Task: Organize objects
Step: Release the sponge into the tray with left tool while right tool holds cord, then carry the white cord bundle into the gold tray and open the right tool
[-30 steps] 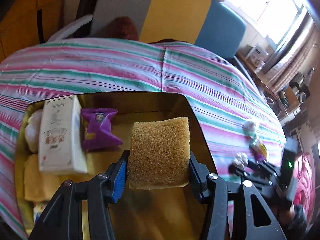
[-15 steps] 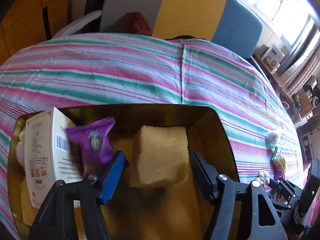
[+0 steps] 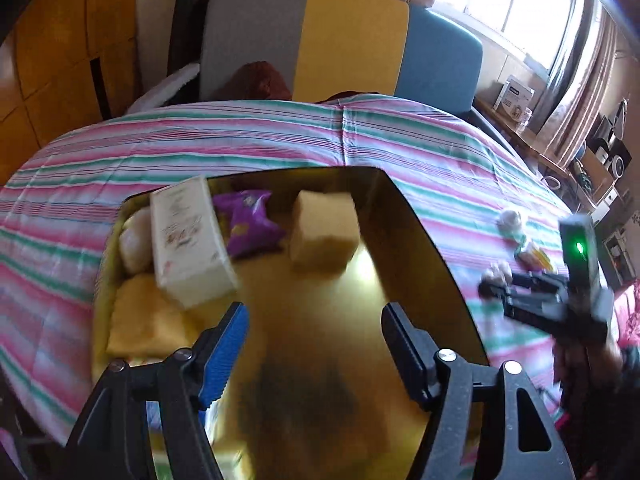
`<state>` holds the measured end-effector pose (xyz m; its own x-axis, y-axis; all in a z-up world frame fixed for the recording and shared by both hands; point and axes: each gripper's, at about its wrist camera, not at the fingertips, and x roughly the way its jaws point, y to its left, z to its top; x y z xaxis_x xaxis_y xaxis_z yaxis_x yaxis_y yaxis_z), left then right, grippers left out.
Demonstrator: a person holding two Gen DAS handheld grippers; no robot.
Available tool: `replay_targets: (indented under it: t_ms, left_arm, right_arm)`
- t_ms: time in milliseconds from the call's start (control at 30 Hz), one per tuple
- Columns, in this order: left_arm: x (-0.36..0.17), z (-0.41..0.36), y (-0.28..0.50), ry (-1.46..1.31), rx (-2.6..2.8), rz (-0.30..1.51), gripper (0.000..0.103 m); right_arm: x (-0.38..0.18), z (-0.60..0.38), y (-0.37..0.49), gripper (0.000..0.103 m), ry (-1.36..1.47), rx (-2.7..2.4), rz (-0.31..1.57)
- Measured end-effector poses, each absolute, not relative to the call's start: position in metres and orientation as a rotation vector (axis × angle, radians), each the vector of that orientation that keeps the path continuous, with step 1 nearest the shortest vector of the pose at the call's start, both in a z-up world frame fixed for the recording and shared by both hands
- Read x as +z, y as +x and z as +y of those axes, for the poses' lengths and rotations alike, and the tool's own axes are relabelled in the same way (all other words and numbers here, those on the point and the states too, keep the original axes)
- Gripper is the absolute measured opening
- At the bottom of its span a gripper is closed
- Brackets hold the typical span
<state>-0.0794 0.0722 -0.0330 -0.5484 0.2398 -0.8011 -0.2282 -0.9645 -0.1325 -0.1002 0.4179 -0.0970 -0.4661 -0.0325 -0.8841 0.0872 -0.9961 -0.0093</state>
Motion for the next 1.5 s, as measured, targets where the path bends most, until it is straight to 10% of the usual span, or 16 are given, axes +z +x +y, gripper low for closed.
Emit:
replay_targets:
  t_ms: [1033,1500]
  left_arm:
    - [-0.031,0.010,-0.030,-1.302,2.628,-0.126,0.069]
    - [-0.037,-0.006,-0.034,-1.321,2.605,-0.218,0.069]
  right_arm:
    - [-0.065,0.400,-0.093,0.044,1.505,-2.681,0.066]
    - [-0.012,0.269,-0.117,0.044,1.229,-2.448,0.456]
